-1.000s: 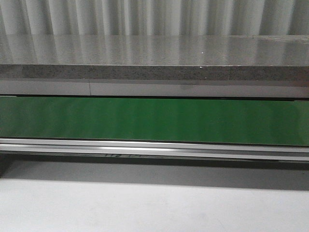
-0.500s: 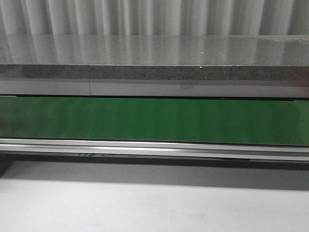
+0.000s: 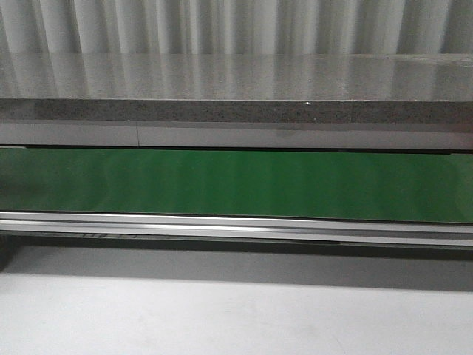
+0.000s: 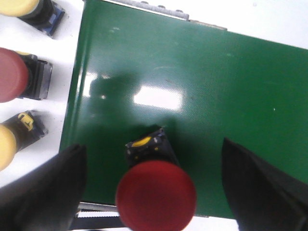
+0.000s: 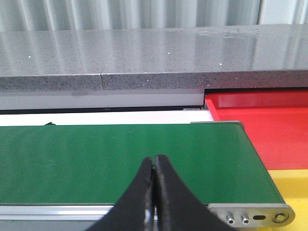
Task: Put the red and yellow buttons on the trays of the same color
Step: 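Lower the red button onto the green belt and open the left gripper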
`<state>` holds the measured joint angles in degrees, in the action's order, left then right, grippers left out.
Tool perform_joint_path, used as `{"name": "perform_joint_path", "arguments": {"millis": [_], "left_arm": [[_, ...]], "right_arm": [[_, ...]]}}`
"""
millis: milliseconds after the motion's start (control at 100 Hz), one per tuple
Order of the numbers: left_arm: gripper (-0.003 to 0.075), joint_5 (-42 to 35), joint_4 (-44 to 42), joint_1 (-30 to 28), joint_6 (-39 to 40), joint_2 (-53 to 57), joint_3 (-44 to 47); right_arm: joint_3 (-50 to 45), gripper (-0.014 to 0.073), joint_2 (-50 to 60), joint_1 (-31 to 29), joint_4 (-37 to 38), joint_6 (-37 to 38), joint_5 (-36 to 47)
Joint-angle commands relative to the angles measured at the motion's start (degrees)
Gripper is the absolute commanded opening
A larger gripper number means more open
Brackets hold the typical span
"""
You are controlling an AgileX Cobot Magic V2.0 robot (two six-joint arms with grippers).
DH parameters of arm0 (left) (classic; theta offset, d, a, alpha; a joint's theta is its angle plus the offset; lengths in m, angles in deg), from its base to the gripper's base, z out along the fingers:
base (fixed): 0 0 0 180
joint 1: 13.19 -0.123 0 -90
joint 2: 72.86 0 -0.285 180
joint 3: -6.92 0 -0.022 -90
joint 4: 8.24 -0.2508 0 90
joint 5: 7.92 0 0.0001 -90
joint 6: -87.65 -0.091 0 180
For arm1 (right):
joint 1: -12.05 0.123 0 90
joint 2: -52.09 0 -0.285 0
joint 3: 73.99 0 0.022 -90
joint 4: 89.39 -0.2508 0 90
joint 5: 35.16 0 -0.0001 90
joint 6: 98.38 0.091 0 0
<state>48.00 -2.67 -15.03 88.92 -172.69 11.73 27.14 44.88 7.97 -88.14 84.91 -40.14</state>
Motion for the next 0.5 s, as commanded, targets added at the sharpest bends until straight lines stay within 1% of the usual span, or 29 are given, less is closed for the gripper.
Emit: {"name": "perform_joint_path", "arguments": {"millis": [0, 100, 220, 340, 490], "left_arm": [[0.0565, -2.41, 1.37, 0.41, -0.02, 3.44, -1.79], [0.0565, -2.88, 1.87, -0.69, 0.1, 5.65, -1.79], [0.0565, -2.31, 3.24, -3.78, 0.1, 8.69, -1.79], [0.0564, 0.95, 1.87, -8.79, -0.01, 11.16, -1.79], [0.0564, 6.25, -2.87, -15.8, -0.01, 11.99, -0.74]], "right_arm": [[1.15, -0.0065, 0.85, -0.31, 0.02, -0.27, 4.29], [1.15, -0.0065, 0.85, -0.31, 0.02, -0.27, 4.29], [1.15, -0.0065, 0.85, -0.31, 0.02, -0.27, 4.29], [1.15, -0.0065, 0.85, -0.31, 0.02, -0.27, 4.29], [1.15, -0.0065, 0.85, -0.31, 0.02, -0.27, 4.29]]}}
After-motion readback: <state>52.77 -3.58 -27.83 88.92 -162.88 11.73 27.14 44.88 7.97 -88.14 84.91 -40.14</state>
